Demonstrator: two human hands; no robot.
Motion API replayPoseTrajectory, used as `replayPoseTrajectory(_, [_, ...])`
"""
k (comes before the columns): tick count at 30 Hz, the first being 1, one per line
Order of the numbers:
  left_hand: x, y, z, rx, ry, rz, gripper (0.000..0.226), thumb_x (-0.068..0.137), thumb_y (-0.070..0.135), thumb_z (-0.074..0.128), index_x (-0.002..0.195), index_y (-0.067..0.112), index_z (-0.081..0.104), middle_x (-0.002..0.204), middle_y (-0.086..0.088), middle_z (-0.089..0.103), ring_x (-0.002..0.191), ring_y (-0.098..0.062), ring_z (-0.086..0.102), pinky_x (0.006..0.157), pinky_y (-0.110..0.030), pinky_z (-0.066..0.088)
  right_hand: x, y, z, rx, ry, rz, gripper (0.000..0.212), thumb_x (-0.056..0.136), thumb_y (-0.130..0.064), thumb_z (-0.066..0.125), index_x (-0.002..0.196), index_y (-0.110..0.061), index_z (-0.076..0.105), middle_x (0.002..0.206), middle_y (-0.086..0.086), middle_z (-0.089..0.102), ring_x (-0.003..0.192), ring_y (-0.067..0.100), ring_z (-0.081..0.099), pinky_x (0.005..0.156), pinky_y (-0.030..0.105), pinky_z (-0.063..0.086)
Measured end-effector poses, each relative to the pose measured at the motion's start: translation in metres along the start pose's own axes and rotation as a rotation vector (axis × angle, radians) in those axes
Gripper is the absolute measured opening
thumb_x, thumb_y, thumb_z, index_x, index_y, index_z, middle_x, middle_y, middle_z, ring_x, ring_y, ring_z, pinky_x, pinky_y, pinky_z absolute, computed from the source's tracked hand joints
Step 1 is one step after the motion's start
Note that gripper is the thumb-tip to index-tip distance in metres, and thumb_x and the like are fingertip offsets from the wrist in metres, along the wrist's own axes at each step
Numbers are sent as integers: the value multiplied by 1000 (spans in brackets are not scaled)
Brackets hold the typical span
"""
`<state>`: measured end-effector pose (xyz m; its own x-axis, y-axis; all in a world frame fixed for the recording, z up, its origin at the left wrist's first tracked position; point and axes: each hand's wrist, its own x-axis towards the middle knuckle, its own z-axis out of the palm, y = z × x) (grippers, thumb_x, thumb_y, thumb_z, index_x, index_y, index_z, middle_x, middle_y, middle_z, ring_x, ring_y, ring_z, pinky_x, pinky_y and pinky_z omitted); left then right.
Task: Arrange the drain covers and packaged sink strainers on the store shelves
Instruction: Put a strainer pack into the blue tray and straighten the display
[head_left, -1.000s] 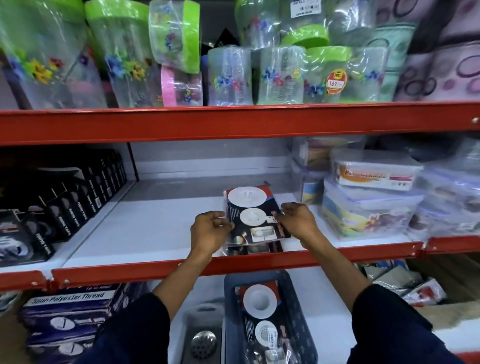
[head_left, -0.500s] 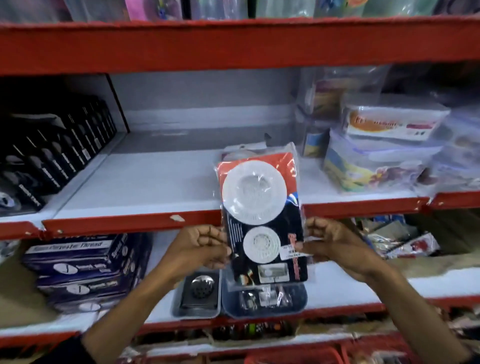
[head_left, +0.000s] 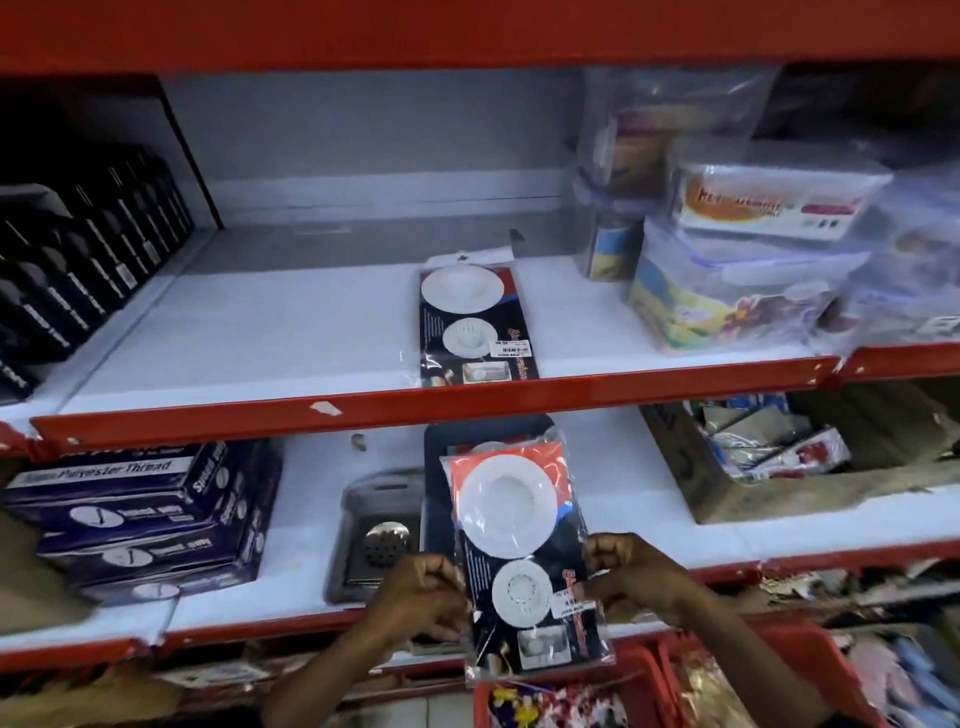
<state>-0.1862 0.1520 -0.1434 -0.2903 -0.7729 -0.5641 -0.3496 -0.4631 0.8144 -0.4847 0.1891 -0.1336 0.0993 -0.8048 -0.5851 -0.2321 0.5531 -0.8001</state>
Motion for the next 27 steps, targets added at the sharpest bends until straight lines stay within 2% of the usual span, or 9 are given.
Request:
replayPoseTrajectory(3, [15, 2, 1, -14, 14, -5, 22, 80, -10, 71, 94, 4, 62, 76, -15, 72, 59, -23, 69, 52, -35, 60, 15, 2, -1, 13, 45, 5, 28, 72, -2, 84, 95, -10, 71, 80, 6, 72, 62, 13, 66, 55, 25, 52])
replayPoseTrajectory(6, [34, 7, -1, -3, 59, 13, 24, 81, -5, 73, 100, 7, 65, 83, -13, 71, 57, -17, 68, 52, -34, 59, 31, -4, -1, 23, 122, -11, 36, 72, 5, 82, 105, -6, 71, 89, 10, 76, 75, 19, 70, 69, 35, 55])
replayPoseTrajectory(11, [53, 24, -2, 22, 165, 0, 20, 84, -4, 70, 102, 2, 66, 88, -15, 71, 57, -19, 67, 50, -31, 59, 52, -24, 5, 25, 267, 19, 41, 71, -1, 85, 109, -1, 68, 91, 9, 75, 66, 14, 71, 51, 24, 54])
replayPoseTrajectory(15, [49, 34, 0, 246, 229, 46, 14, 83, 10, 75, 75, 13, 64, 70, -5, 68, 58, -17, 64, 64, -37, 62, 59, -31, 8, -171, 376, -7, 36, 70, -19, 88, 98, -4, 70, 95, 8, 76, 83, 19, 70, 62, 26, 56])
replayPoseTrajectory(17, [40, 42, -3, 484, 262, 190, 18, 83, 22, 74, 69, 20, 64, 71, 2, 67, 66, -13, 62, 73, -33, 58, 52, -38, 8, -318, 474, -144, 23, 75, -17, 82, 97, -11, 74, 96, 1, 75, 86, 15, 70, 76, 27, 56])
replayPoseTrajectory(18, [32, 48, -5, 553, 273, 273, 8, 84, 23, 73, 78, 21, 70, 80, 6, 70, 72, -8, 62, 74, -24, 55, 47, -43, 9, -361, 526, -230, 19, 78, -13, 77, 97, -17, 75, 100, -2, 75, 88, 12, 71, 82, 27, 57])
replayPoseTrajectory(21, [7, 75, -12, 591, 313, 456, 20, 86, 19, 72, 106, 18, 75, 99, 12, 74, 71, 11, 63, 65, 3, 43, 22, -71, 15, -400, 665, -509, 32, 82, 1, 67, 88, -29, 76, 92, -16, 75, 72, -2, 68, 71, 11, 55])
replayPoseTrajectory(23, [-14, 102, -19, 583, 385, 615, 14, 86, 16, 71, 97, 22, 77, 85, 17, 73, 67, 17, 63, 61, 4, 43, 3, -97, 19, -364, 732, -706, 37, 80, 9, 65, 80, -26, 76, 82, -17, 74, 67, 0, 67, 61, 6, 50])
replayPoseTrajectory(27, [-38, 161, -36, 450, 500, 819, 8, 86, 19, 70, 90, 24, 75, 75, 16, 73, 64, 6, 66, 62, -4, 48, -23, -158, 27, -249, 849, -972, 34, 80, 11, 62, 77, -21, 73, 77, -9, 73, 65, 5, 67, 61, 12, 51])
